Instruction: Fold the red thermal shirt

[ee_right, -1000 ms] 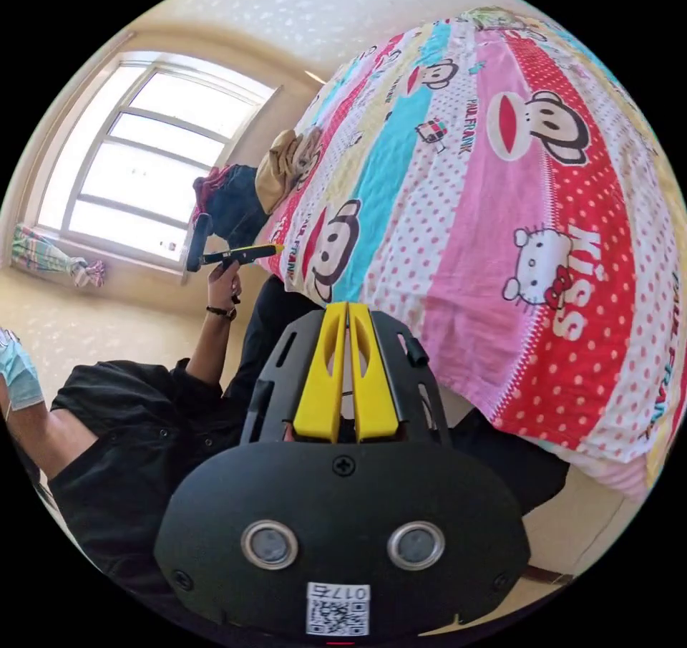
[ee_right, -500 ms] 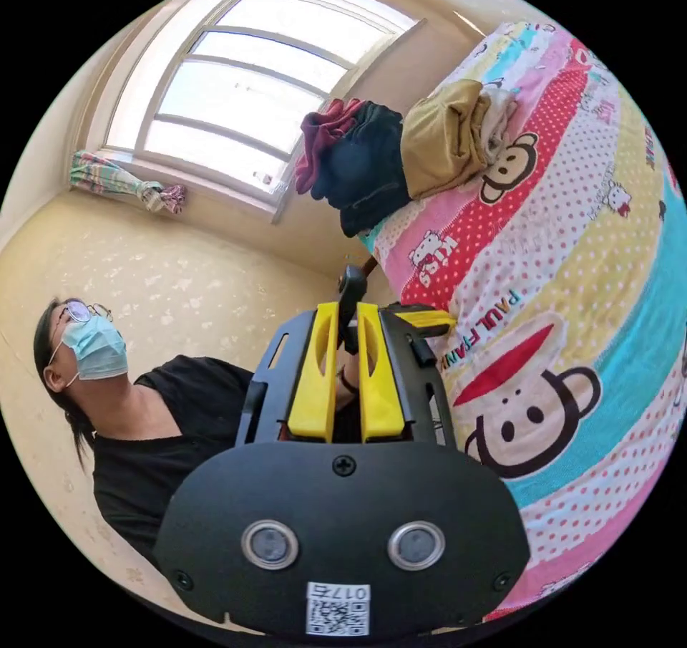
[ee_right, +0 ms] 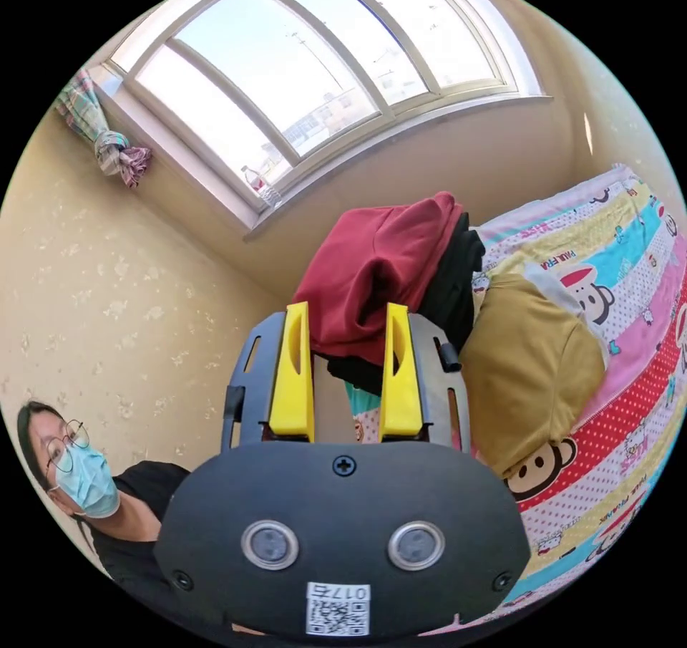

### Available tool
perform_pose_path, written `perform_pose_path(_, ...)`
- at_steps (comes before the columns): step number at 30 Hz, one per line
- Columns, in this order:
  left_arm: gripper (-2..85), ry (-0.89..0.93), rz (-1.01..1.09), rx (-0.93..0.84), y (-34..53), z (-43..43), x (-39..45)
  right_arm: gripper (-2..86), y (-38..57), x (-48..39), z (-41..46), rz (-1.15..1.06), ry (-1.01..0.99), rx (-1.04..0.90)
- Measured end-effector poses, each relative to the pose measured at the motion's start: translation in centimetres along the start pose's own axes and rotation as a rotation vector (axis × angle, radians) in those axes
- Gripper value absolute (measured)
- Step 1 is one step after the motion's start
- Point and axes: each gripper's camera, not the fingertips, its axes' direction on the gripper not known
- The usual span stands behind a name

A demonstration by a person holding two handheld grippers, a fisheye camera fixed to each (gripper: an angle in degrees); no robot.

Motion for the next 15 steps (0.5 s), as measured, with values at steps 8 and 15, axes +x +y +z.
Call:
perform_pose_path(8,-0.6,0.079,-0.017,0.024,-1.1,0.6,-4.4,3.5,2.3,-1.7,-5.8,0.138,-0.044,0.194)
perform_pose_path(15,-0.8,0.106,-0.029,0.044,-1.9,0.9,-7.4,2.7,15.7,-13.0,-26.0,0.014,0.312,0.58)
